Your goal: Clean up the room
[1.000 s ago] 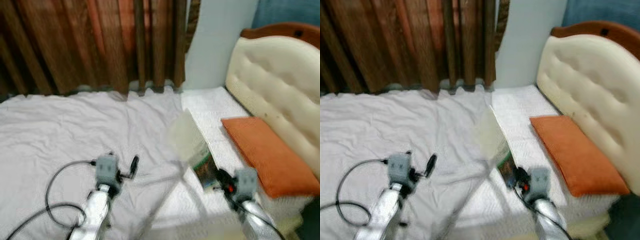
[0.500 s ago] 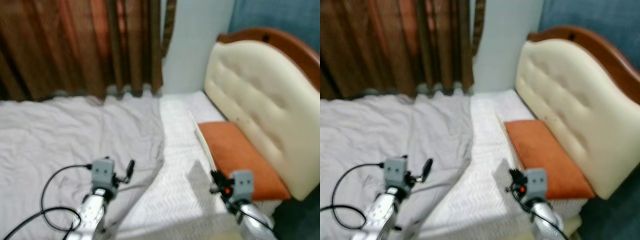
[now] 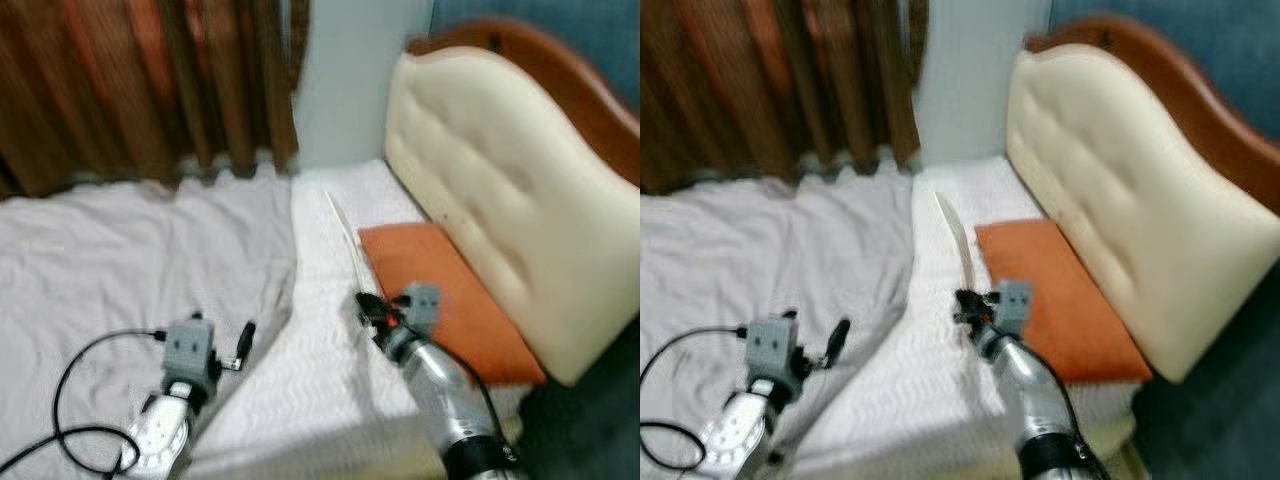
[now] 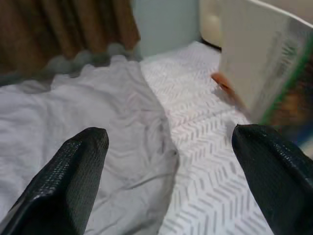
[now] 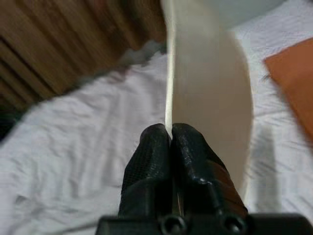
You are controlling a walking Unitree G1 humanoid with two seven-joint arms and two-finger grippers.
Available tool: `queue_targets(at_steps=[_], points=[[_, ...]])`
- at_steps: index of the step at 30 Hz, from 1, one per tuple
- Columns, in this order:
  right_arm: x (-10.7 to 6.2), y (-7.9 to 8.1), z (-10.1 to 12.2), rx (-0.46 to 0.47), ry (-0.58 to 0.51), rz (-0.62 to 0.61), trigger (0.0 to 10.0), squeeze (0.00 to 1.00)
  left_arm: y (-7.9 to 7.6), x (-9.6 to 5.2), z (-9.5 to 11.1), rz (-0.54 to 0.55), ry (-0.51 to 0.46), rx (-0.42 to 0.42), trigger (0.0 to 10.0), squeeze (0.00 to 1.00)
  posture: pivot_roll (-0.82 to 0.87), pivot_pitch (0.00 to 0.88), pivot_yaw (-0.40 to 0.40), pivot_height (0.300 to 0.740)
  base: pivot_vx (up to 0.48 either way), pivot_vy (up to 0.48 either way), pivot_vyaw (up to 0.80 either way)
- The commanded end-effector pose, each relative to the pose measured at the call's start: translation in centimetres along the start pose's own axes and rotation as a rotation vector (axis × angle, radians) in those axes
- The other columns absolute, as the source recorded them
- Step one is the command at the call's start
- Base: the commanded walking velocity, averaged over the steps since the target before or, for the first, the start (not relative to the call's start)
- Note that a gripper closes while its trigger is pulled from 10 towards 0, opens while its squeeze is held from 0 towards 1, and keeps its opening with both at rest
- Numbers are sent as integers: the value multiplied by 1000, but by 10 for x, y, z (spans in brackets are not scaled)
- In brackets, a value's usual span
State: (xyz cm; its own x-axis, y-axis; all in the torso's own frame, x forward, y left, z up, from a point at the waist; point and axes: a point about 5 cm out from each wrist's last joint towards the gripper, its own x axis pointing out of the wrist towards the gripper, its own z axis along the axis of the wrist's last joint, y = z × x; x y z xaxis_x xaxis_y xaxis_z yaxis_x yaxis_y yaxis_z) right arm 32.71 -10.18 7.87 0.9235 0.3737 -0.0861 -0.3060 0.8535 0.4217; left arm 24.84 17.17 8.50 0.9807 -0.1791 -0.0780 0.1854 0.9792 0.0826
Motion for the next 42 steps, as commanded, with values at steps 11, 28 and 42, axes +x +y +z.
queue_targets(at_steps=[11,28,42], points=[[44,55,-16,641,71,-20,0,0,26,-57,46,-115,49,98,10000,0,309,406,183,740,0,0,0],[4,-31,-37,44,232,-269,0,0,-9,-101,55,-230,164,53,10000,0,311,488,190,740,0,0,0],[13,-53,16,-529,200,-314,0,0,-38,-118,49,-263,219,-37,10000,0,298,490,163,740,0,0,0]])
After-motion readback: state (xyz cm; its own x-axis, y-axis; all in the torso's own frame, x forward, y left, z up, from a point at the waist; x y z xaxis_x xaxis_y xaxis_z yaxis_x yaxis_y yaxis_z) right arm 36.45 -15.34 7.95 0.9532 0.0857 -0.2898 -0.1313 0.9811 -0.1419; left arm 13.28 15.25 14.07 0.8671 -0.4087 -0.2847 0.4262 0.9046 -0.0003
